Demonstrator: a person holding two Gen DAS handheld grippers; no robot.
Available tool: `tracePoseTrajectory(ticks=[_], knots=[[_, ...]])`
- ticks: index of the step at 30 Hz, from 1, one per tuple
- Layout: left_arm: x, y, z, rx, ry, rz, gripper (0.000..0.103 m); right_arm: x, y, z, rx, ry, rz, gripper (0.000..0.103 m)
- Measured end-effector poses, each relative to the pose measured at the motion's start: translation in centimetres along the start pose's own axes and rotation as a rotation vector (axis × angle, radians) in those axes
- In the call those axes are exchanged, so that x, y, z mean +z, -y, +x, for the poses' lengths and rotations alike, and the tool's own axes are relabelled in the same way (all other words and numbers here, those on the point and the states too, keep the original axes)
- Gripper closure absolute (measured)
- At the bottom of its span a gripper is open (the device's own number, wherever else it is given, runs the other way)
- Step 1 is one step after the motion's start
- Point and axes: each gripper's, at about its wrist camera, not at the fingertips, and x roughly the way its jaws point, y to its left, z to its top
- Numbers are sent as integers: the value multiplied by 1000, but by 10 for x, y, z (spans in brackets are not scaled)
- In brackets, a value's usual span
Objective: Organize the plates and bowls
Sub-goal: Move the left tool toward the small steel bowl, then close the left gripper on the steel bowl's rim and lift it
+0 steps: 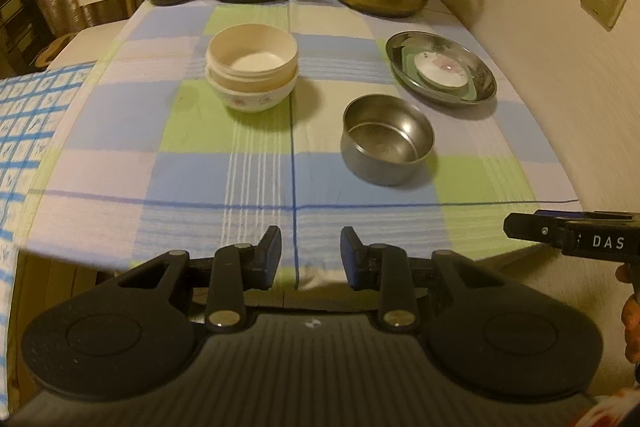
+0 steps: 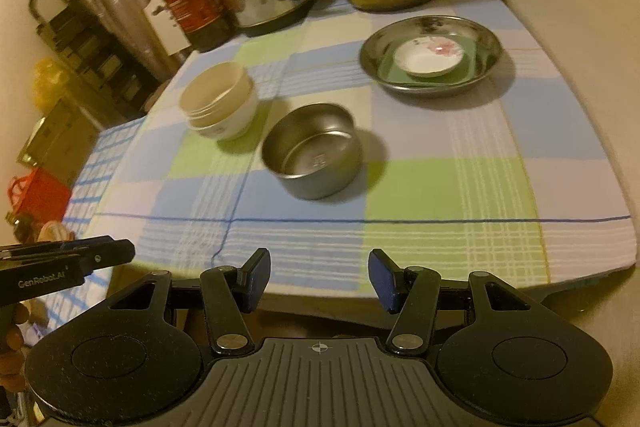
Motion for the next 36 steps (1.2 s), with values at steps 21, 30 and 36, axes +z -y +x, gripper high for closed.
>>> tracePoseTrajectory(ticks=[21, 30, 36], knots=[[87, 10, 124, -158, -76, 188, 74, 66, 7, 83, -96, 12, 79, 49], [100, 20, 166, -184, -125, 233, 75, 78, 0, 123, -129, -19, 55, 58], [104, 21, 184, -183, -149, 246, 75, 82, -3, 140, -147, -40, 52, 69]])
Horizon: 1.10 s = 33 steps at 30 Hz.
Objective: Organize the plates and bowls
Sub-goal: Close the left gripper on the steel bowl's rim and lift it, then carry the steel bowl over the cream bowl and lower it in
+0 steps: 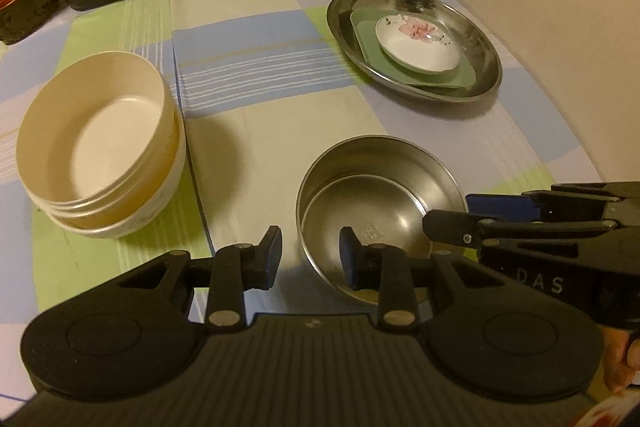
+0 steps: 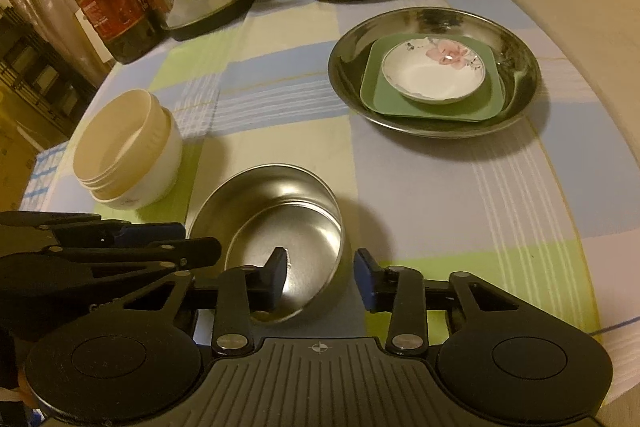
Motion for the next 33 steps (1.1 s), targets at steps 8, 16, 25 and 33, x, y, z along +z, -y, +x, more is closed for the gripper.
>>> tracePoseTrajectory(ticks=[8, 16, 25, 33], knots=[[4, -2, 12, -12, -16, 13, 88, 2, -1, 8, -29, -9, -3, 81], [6, -1, 16, -6, -21, 30, 95, 3, 0, 11, -47, -13, -15, 89], [7, -1, 8, -18, -15, 37, 95, 4, 4, 6, -45, -4, 10, 95], [15, -9, -21, -38, 28, 21, 96, 18, -1, -21, -12, 36, 29, 95]])
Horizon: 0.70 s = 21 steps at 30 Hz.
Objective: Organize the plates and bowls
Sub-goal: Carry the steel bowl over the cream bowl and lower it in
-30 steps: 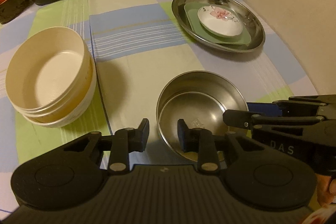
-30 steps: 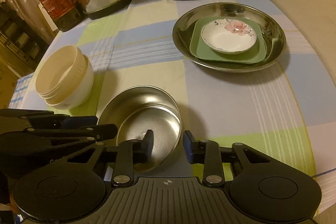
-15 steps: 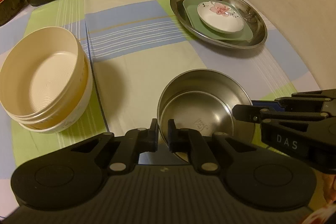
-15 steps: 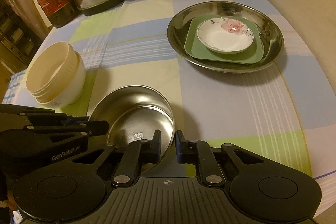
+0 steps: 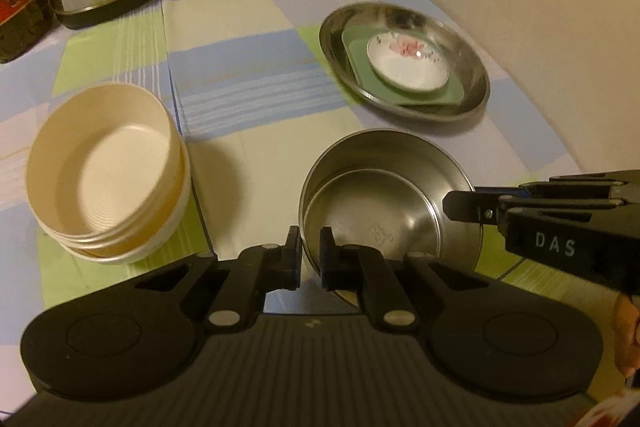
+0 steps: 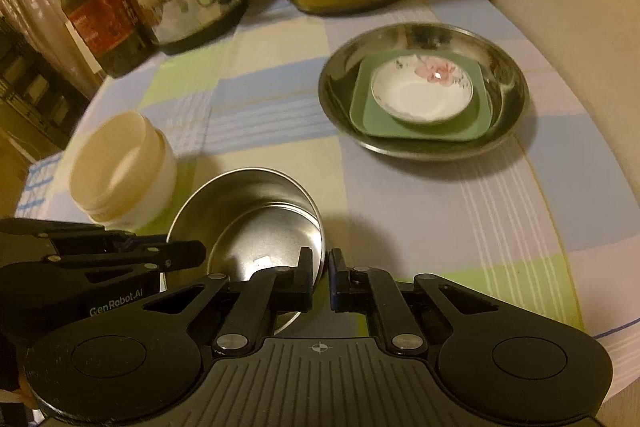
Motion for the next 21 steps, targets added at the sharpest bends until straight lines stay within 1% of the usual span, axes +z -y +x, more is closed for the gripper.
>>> tracePoseTrajectory(ticks=[7, 11, 15, 21], knots=[[11, -11, -33, 0, 56, -31, 95, 20, -17, -22, 31, 38, -26, 95], [16, -22, -52, 15, 93, -50, 95, 31, -30, -31, 59, 57, -47, 95], [23, -38, -69, 40, 129, -79, 95, 45, -46, -34, 103, 68, -66, 95], [32, -69, -91, 105, 183, -121, 95, 68, -76, -25, 173, 67, -92, 95]])
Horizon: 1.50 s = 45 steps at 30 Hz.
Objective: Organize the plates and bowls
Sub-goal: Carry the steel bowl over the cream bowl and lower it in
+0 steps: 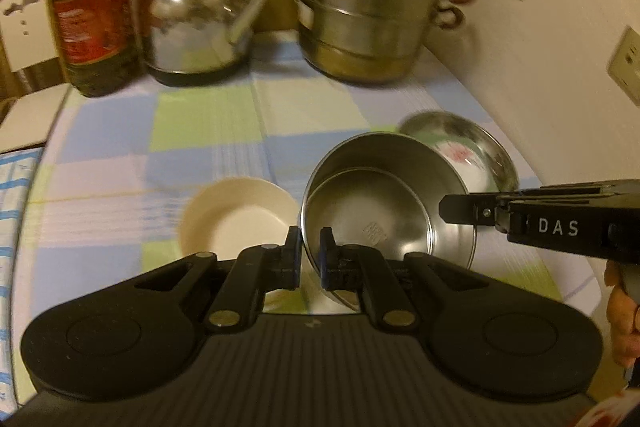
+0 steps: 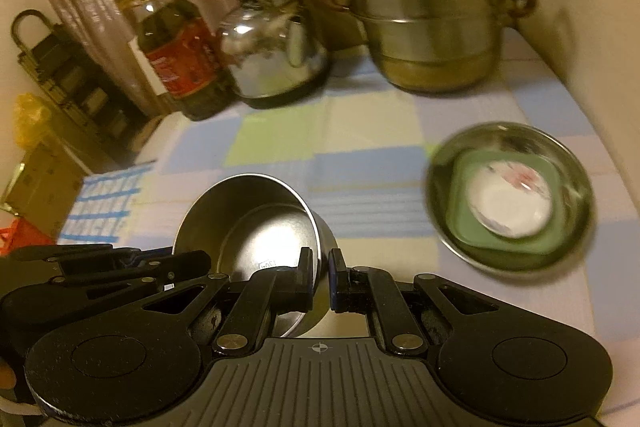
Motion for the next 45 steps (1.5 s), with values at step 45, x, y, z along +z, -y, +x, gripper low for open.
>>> tracePoseTrajectory(ticks=[45], knots=[[4, -77, 47, 93, -103, -90, 95, 32, -29, 112, 63, -212, 49, 95]])
